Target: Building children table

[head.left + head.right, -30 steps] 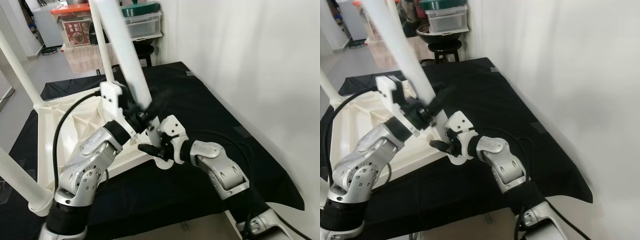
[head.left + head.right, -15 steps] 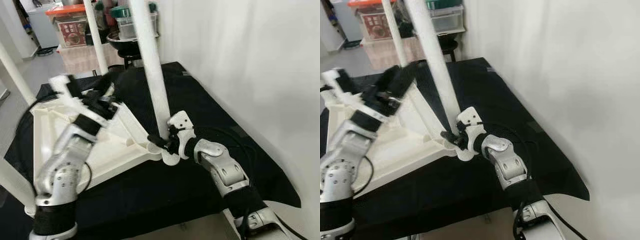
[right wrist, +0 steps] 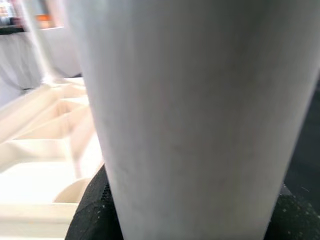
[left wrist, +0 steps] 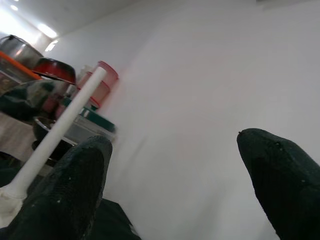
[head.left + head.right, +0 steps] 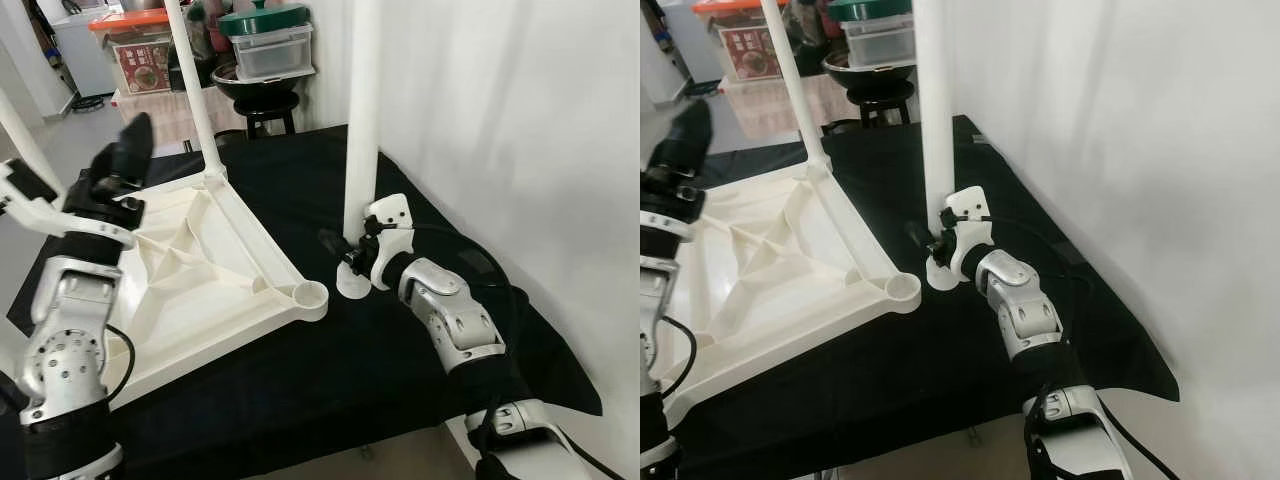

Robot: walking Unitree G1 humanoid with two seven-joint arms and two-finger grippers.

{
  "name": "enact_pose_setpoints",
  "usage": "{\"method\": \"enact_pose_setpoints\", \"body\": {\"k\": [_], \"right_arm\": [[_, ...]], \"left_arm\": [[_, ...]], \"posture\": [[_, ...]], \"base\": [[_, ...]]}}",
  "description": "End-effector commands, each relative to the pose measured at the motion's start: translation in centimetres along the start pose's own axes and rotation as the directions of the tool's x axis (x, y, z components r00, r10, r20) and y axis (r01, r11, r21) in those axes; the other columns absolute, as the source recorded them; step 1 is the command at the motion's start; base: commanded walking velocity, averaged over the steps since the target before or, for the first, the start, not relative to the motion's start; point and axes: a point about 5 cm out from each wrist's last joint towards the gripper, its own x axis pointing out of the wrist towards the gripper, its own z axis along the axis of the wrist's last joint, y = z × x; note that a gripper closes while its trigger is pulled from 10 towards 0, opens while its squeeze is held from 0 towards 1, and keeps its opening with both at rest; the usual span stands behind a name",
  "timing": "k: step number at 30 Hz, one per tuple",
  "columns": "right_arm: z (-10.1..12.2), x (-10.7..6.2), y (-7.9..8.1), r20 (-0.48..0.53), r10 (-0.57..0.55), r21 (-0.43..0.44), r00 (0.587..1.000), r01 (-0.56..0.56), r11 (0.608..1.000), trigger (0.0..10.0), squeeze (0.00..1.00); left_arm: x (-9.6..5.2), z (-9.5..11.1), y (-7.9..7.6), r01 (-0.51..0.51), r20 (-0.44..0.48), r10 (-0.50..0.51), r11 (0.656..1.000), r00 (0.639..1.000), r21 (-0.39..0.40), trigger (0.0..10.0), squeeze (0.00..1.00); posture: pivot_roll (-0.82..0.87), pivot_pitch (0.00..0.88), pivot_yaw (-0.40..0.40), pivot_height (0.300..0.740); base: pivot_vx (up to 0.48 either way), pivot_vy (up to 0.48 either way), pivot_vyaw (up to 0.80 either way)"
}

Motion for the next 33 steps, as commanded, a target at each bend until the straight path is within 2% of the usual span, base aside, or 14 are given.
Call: {"method": "enact_pose_setpoints", "body": {"k": [1,2,10,15,18,19,20,21,22,24,26,29,31,33], "right_arm": [[0.8,0.3,-0.1,0.042,-0.017,0.009,0.999,0.017,1.000,0.0,0.00],[0.9,0.3,-0.5,0.052,-0.047,0.017,0.998,0.046,0.999,0.0,0.00],[0.8,0.3,-1.2,0.054,-0.086,0.017,0.995,0.085,0.996,0.0,0.00],[0.6,0.3,-1.6,0.050,-0.114,0.004,0.992,0.114,0.993,0.0,0.00],[0.6,0.3,-1.8,0.053,-0.136,-0.002,0.989,0.137,0.991,0.5,0.00],[0.7,0.3,-1.9,0.060,-0.150,-0.002,0.987,0.151,0.989,7.6,0.00],[0.7,0.3,-1.9,0.060,-0.150,-0.002,0.987,0.151,0.989,7.6,0.00],[0.8,0.3,-2.0,0.069,-0.163,0.011,0.984,0.163,0.987,10.0,0.00],[0.9,0.4,-2.1,0.071,-0.164,0.055,0.984,0.160,0.986,10.0,0.00],[0.9,0.4,-2.1,0.071,-0.164,0.055,0.984,0.160,0.986,10.0,0.00],[1.4,0.5,-1.5,0.112,-0.123,0.078,0.986,0.114,0.990,10.0,0.00],[1.8,0.5,-0.9,0.142,-0.072,0.072,0.987,0.062,0.995,10.0,0.00],[1.7,0.4,0.5,0.157,0.045,0.067,0.987,-0.057,0.996,10.0,0.00],[1.4,0.4,1.0,0.154,0.080,0.069,0.985,-0.091,0.993,10.0,0.00]], "left_arm": [[-0.7,-0.3,0.9,-0.043,-0.023,0.042,0.999,0.999,-0.006,10.0,0.84],[-1.2,-0.6,1.2,-0.055,-0.044,0.056,0.998,0.997,0.016,10.0,0.00],[-2.2,-0.6,1.8,-0.097,-0.047,0.098,0.995,0.994,0.023,10.0,0.00],[-2.2,0.1,1.5,-0.068,-0.041,0.069,0.998,0.997,0.020,10.0,0.00],[-2.3,0.2,1.3,-0.041,-0.056,0.043,0.999,0.998,0.029,10.0,0.00],[-2.6,0.0,1.2,-0.022,-0.086,0.026,0.999,0.996,0.049,10.0,0.00],[-2.6,0.0,1.2,-0.022,-0.086,0.026,0.999,0.996,0.049,10.0,0.00],[-3.0,-0.8,0.9,0.010,-0.144,0.003,0.996,0.990,0.086,10.0,0.00],[-3.9,-2.5,0.4,0.056,-0.244,-0.026,0.991,0.969,0.118,10.0,0.00],[-3.9,-2.5,0.4,0.056,-0.244,-0.026,0.991,0.969,0.118,10.0,0.00],[-5.8,-5.4,-0.4,0.122,-0.398,-0.057,0.983,0.915,0.140,10.0,0.00],[-6.9,-6.7,-0.6,0.139,-0.461,-0.060,0.980,0.885,0.141,10.0,0.00],[-9.5,-9.5,-1.2,0.184,-0.599,-0.073,0.975,0.798,0.126,10.0,0.00],[-11.2,-11.0,-1.7,0.238,-0.684,-0.090,0.963,0.724,0.125,10.0,0.00]], "posture": [[-0.08,0.000,0.042,0.740],[-0.08,0.000,0.040,0.740],[-0.07,0.000,0.038,0.740],[-0.07,0.000,0.038,0.740],[-0.07,0.000,0.038,0.740],[-0.06,0.000,0.040,0.740],[-0.06,0.000,0.040,0.740],[-0.06,0.000,0.039,0.740],[-0.06,0.000,0.039,0.740],[-0.06,0.000,0.039,0.740],[-0.06,0.003,0.039,0.740],[-0.06,0.006,0.039,0.740],[-0.05,0.012,0.038,0.740],[-0.05,0.017,0.040,0.740]], "base": [[0.000,0.000,0.00],[0.000,0.000,0.00],[0.000,0.000,0.00],[0.000,0.000,0.00],[0.000,0.000,0.00],[0.000,0.000,0.00],[0.000,0.000,0.00],[0.000,0.000,0.00],[0.000,0.000,0.00],[0.000,0.000,0.00],[0.000,0.000,0.00],[0.000,0.000,0.00],[0.000,0.000,0.40],[0.000,0.000,0.80]]}}
